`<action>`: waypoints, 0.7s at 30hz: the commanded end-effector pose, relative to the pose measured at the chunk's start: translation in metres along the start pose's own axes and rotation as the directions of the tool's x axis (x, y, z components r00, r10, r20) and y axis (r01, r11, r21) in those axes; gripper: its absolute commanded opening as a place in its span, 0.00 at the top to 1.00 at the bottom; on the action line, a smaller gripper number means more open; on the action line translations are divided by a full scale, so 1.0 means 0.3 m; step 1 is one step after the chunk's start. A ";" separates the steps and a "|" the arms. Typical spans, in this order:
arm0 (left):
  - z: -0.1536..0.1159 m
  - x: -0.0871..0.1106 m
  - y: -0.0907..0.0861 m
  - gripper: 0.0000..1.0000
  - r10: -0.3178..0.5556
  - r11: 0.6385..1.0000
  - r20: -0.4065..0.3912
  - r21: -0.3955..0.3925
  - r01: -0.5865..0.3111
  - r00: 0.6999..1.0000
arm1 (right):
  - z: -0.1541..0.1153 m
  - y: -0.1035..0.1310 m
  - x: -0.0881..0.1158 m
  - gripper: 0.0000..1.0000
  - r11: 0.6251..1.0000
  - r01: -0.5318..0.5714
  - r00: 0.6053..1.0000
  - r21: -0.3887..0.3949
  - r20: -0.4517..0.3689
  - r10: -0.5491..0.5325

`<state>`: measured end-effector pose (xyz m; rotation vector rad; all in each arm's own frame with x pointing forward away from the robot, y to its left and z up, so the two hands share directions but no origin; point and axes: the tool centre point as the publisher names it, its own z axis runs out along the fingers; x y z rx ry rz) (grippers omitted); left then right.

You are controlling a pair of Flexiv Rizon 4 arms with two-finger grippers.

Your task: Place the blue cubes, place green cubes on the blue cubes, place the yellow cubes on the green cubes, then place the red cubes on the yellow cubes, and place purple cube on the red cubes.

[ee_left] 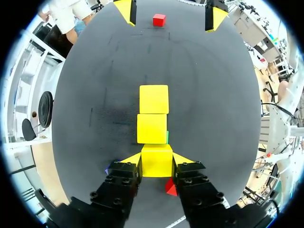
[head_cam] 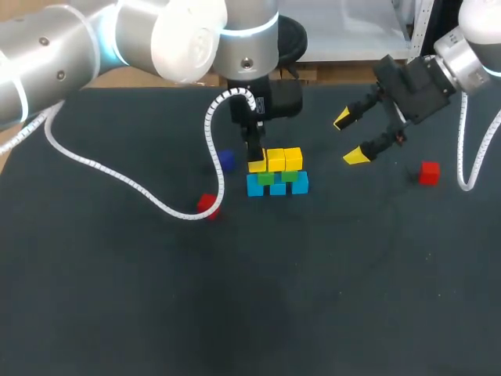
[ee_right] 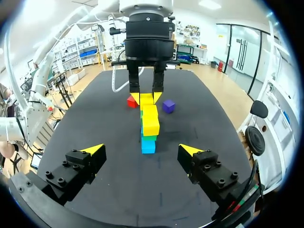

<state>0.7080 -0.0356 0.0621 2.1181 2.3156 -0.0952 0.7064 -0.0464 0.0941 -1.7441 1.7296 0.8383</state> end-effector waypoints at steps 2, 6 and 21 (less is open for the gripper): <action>-0.003 -0.004 0.010 1.00 0.004 1.000 -0.005 0.006 -0.004 1.000 | -0.001 0.004 0.000 0.00 1.000 0.000 1.000 0.003 0.000 0.000; -0.006 -0.007 0.012 1.00 0.006 1.000 -0.007 0.006 -0.006 1.000 | -0.001 0.004 0.000 0.00 1.000 0.000 1.000 0.003 0.000 0.000; -0.009 -0.014 0.020 1.00 0.013 1.000 -0.013 0.009 -0.013 1.000 | -0.001 0.004 0.000 0.00 1.000 0.000 1.000 0.003 0.000 0.000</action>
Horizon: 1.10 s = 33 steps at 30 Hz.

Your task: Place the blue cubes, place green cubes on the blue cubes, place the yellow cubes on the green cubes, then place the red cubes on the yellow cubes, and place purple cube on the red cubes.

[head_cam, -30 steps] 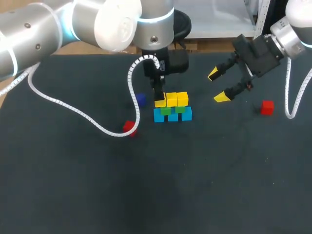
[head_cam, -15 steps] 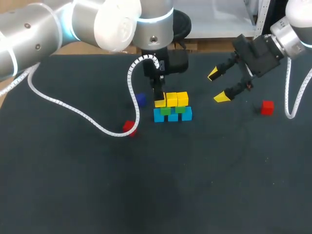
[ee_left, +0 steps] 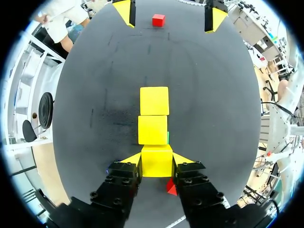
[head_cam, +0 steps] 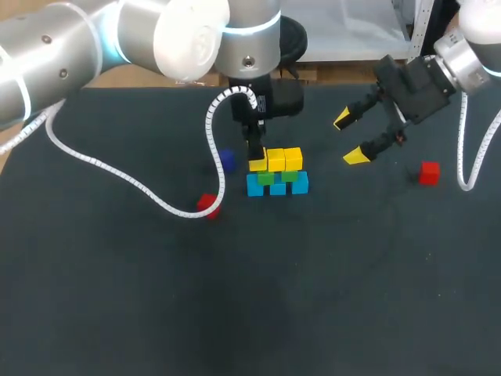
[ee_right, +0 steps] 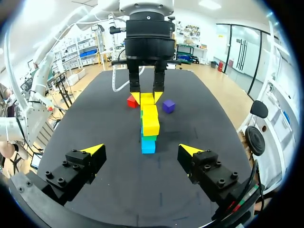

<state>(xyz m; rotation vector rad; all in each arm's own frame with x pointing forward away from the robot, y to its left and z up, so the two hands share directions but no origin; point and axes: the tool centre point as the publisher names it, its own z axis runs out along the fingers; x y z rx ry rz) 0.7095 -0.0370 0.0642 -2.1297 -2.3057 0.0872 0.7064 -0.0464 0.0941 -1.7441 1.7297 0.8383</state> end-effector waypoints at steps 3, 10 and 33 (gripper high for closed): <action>-0.002 -0.010 0.017 1.00 0.004 1.000 -0.006 0.011 -0.004 1.000 | -0.001 0.004 0.000 0.00 1.000 0.000 1.000 0.003 0.000 0.000; -0.002 -0.010 0.017 1.00 0.005 1.000 -0.009 0.013 -0.004 1.000 | -0.001 0.004 0.000 0.00 1.000 0.000 1.000 0.003 0.000 0.000; 0.011 0.004 0.005 1.00 -0.003 1.000 -0.005 0.020 0.003 1.000 | -0.001 0.004 0.000 0.00 1.000 0.000 1.000 0.003 0.000 0.000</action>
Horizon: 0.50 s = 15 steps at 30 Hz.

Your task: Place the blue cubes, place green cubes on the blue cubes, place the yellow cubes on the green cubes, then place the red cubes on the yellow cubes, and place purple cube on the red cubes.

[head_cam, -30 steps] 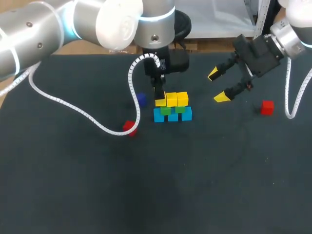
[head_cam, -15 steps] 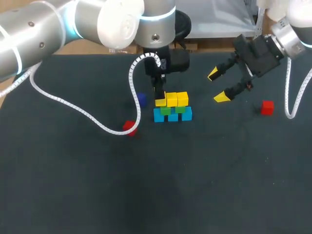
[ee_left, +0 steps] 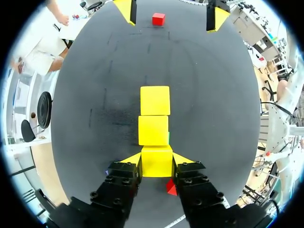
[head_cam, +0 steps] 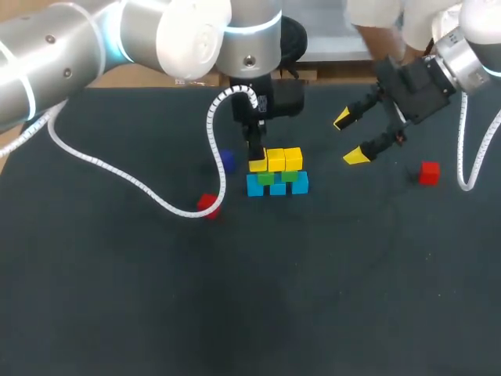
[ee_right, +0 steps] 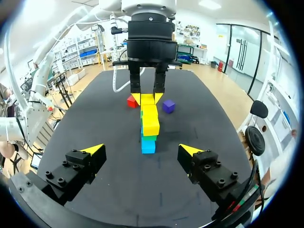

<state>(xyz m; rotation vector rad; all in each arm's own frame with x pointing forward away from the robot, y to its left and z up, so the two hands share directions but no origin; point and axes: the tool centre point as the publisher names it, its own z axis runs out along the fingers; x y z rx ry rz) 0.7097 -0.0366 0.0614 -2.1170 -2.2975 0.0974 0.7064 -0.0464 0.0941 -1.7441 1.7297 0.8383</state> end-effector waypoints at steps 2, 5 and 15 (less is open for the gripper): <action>0.003 0.002 0.003 1.00 0.000 1.000 0.001 0.006 0.000 1.000 | -0.001 0.004 0.000 0.00 1.000 0.000 1.000 0.003 0.000 0.000; 0.006 0.001 0.002 1.00 0.000 1.000 0.002 0.007 0.000 1.000 | -0.001 0.004 0.000 0.00 1.000 0.000 1.000 0.003 0.000 0.000; 0.009 -0.004 0.004 1.00 0.004 1.000 0.004 0.009 -0.004 1.000 | -0.001 0.004 0.000 0.00 1.000 0.000 1.000 0.003 0.000 0.000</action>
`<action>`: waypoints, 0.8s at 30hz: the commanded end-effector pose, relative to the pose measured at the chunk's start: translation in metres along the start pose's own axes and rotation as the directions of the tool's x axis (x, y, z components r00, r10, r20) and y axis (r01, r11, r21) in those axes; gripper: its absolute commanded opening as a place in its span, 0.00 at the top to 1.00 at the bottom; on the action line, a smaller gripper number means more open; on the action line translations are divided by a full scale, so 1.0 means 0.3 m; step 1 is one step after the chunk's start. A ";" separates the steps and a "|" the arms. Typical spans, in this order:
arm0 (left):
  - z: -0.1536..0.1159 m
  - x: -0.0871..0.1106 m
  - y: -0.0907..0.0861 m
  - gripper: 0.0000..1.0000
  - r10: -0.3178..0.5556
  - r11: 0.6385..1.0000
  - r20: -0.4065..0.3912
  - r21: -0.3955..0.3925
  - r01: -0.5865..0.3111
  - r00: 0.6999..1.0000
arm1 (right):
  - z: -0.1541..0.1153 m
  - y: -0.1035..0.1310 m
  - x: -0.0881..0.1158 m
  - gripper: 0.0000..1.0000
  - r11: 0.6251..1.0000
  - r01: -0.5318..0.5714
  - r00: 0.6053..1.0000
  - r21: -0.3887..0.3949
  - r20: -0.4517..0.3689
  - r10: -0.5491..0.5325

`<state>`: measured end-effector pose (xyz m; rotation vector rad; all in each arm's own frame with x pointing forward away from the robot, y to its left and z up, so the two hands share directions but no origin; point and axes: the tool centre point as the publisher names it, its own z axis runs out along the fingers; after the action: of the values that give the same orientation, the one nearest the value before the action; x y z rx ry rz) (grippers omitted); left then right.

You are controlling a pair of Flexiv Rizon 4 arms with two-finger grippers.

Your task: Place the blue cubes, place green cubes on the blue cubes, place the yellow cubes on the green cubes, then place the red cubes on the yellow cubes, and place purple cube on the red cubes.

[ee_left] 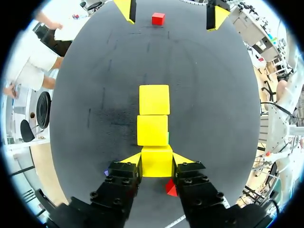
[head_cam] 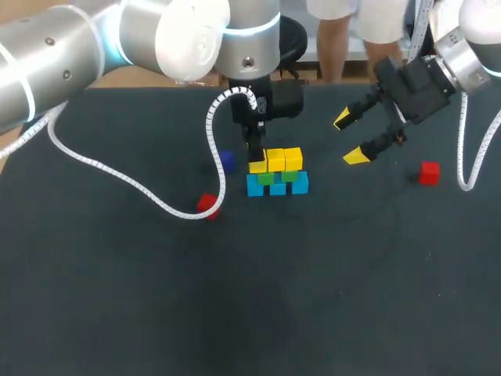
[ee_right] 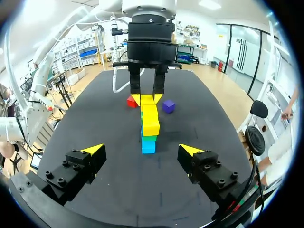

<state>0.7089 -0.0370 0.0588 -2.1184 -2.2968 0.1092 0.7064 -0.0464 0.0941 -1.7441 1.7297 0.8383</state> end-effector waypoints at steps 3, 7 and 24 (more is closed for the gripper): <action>0.000 -0.006 0.008 1.00 0.004 1.000 -0.001 0.004 -0.004 1.000 | -0.001 0.004 0.000 0.00 1.000 0.000 1.000 0.003 0.000 0.000; 0.000 -0.008 0.008 1.00 0.005 1.000 -0.003 0.005 -0.005 1.000 | -0.001 0.004 0.000 0.00 1.000 0.000 1.000 0.003 0.000 0.000; -0.003 -0.012 0.010 1.00 0.007 1.000 -0.007 0.005 -0.007 1.000 | -0.001 0.004 0.000 0.00 1.000 0.000 1.000 0.003 0.000 0.000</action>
<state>0.7089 -0.0390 0.0587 -2.1240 -2.2920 0.1067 0.7064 -0.0464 0.0941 -1.7441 1.7297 0.8383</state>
